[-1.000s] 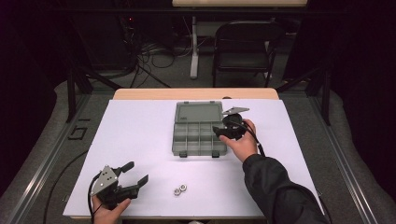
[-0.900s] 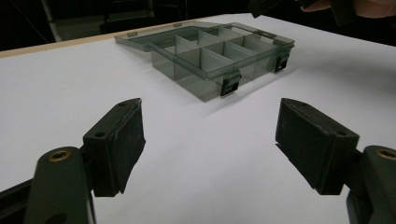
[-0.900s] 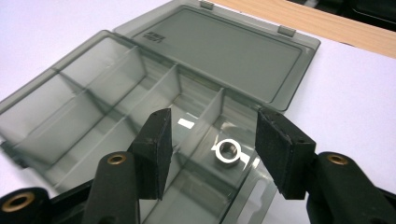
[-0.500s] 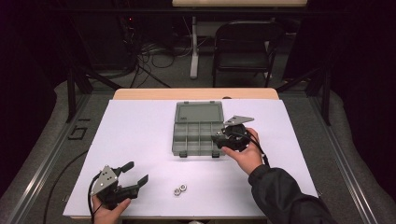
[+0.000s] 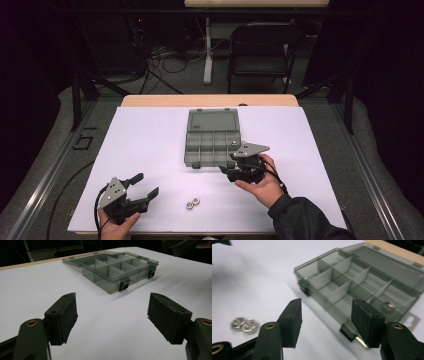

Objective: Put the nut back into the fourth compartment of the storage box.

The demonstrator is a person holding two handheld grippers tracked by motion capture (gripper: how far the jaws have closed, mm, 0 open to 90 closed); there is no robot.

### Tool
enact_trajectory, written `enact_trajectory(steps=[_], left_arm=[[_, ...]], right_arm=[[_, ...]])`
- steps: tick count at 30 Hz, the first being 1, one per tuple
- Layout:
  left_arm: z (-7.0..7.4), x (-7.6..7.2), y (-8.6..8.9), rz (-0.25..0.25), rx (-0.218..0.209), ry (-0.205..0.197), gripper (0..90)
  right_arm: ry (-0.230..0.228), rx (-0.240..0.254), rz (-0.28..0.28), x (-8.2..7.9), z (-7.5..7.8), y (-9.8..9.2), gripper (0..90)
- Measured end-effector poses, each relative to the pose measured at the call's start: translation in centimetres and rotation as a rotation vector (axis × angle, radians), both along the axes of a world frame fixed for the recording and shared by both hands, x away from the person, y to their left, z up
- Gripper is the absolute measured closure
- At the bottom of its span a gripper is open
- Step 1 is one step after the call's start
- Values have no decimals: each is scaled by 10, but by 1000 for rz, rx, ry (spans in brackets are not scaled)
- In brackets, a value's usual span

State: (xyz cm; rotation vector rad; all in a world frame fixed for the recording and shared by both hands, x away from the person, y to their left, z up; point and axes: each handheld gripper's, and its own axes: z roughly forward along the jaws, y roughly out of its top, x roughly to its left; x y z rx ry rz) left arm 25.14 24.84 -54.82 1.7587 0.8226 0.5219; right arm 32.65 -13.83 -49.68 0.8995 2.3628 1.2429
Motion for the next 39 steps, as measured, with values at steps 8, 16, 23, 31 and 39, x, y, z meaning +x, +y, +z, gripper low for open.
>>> enact_trajectory(steps=[8, 16, 23, 31, 39], left_arm=[[0, 0, -1, 7, -6, -9, 237], [-1, 0, -1, 7, -6, -9, 237], [0, -1, -1, 26, 8, -9, 238], [0, -1, -1, 26, 8, -9, 237], [-1, 0, 0, 4, -5, -9, 237]], right_arm=[[4, 8, 74, -25, -11, 13, 420], [19, 18, 113, -35, -21, 23, 425], [12, 25, 121, -38, -27, 29, 425], [17, 21, 149, -39, -36, 42, 429], [49, 14, 190, -40, -46, 58, 474]])
